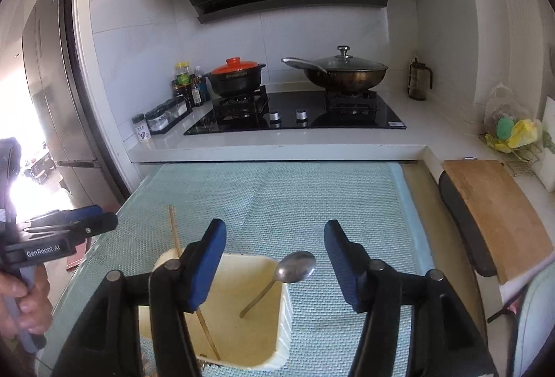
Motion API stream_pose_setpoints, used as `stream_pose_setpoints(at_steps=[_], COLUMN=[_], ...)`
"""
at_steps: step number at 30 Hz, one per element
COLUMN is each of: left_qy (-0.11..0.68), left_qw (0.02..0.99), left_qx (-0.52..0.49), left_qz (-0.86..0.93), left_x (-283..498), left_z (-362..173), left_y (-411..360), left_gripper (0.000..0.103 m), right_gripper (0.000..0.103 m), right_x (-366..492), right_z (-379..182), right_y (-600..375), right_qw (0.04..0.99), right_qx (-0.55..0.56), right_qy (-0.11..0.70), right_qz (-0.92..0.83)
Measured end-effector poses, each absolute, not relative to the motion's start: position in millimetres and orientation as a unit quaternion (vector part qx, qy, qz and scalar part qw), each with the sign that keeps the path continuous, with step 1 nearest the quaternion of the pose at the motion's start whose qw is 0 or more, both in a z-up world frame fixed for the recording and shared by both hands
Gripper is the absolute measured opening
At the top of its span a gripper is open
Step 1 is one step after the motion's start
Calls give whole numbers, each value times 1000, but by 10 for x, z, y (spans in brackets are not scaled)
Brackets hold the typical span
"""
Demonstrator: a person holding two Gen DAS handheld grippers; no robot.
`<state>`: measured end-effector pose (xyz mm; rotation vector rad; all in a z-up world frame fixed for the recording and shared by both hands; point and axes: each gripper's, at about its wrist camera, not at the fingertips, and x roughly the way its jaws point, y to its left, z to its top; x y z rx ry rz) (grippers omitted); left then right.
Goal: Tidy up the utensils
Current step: 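Pull both open tools back from the holder toward the remaining utensils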
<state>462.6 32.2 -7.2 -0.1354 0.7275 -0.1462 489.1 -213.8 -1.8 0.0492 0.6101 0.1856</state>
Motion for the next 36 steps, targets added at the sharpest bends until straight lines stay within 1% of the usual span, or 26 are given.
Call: stream_pose_setpoints(at_steps=[2,4,9,12,15,17,19,20,24,27,31,36], left_qy=[342,331,325,330,333,333,333,334,352,361,371,370], left_qw=[935,941,945,943,942,943,943,942,933,927,920,922], left_qx=[-56,-40,8,29,33,18,-5,-15,-53,-78,-107,-106], left_qz=[-68,-63,-44,-35,-20,-2,19,30,53,64,62,48], left_x=[4396,4138,3338,2895,2489,2237,2022,1937,1703,1611,1568,1577], left_z=[14,89,133,46,-128,-299,-516,-639,-1088,-1328,-1475,-1530], left_y=[428,518,734,858,989,1064,1136,1161,1210,1207,1153,1057], left_gripper=[67,76,90,92,97,98,98,98,98,98,98,98], right_gripper=[61,61,61,61,61,62,67,67,67,67,67,67], right_x=[4660,4400,3650,3194,2763,2481,2231,2124,1796,1667,1603,1653], right_z=[82,170,287,272,152,11,-183,-296,-768,-1075,-1322,-1466], right_y=[-2194,-2235,-2369,-2447,-2471,-2457,-2426,-2406,-2349,-2327,-2302,-2294], right_qw=[953,957,962,964,965,965,965,964,958,954,945,936], right_qx=[18,1,-25,-39,-58,-68,-73,-75,-70,-67,-41,-2], right_qy=[287,273,256,249,246,244,246,250,276,293,323,351], right_qz=[96,94,92,83,72,64,55,51,32,12,21,28])
